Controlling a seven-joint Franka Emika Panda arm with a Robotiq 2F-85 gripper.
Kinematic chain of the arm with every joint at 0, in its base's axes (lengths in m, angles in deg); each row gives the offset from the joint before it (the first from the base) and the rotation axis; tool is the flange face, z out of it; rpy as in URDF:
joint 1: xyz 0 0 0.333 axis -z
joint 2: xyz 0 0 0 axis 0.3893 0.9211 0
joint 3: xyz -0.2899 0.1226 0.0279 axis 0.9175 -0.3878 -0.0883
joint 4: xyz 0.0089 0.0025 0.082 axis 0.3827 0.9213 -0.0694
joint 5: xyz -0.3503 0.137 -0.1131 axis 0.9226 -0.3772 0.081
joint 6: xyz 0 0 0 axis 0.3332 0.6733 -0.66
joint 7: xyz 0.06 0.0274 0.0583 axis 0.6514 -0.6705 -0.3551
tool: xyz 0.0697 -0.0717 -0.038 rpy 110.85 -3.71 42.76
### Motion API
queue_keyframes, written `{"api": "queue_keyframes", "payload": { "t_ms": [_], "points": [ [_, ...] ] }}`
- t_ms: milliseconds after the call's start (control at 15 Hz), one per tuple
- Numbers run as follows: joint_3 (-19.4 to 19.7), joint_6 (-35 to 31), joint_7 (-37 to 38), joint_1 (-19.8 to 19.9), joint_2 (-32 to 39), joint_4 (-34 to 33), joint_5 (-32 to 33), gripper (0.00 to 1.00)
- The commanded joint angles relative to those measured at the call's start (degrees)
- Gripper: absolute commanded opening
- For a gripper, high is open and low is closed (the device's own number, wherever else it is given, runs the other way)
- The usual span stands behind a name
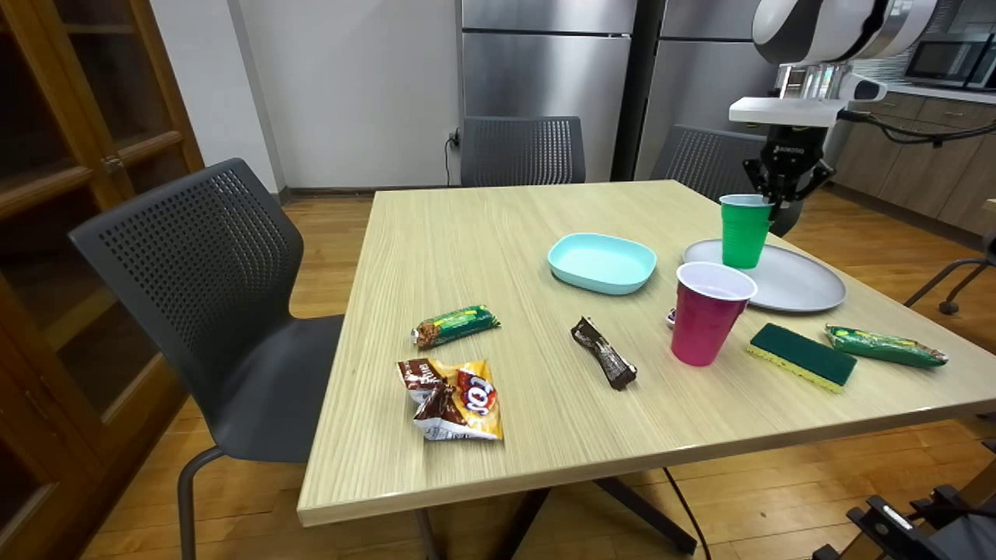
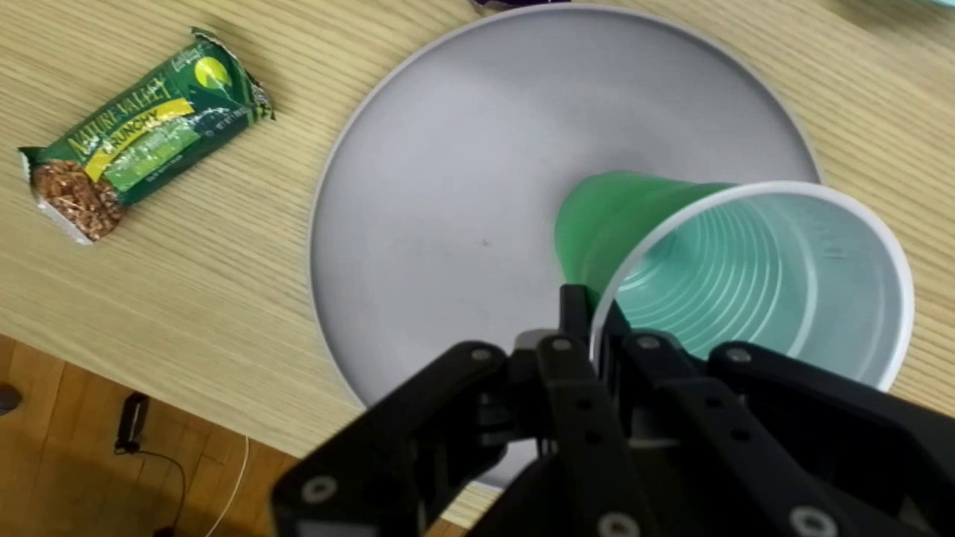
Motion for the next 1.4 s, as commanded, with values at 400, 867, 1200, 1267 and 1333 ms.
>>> {"api": "queue_keyframes", "payload": {
  "t_ms": [400, 867, 1200, 1267, 1333],
  "points": [
    [-0.03, 1.32, 4.95, -0.63, 2.28, -3.33, 0.29, 0.37],
    [0.24, 2.87, 7.48, -1.35, -5.66, -0.25, 1.31, 0.88],
    [0.06, 5.7, 5.9, -3.34, -11.18, 2.27, 7.21, 1.0],
    [-0.36, 6.03, 4.9, -3.72, -12.34, 3.05, 8.86, 1.0],
    [-0.9, 6.08, 3.08, -4.1, -13.46, 3.96, 10.72, 1.0]
  ]
}}
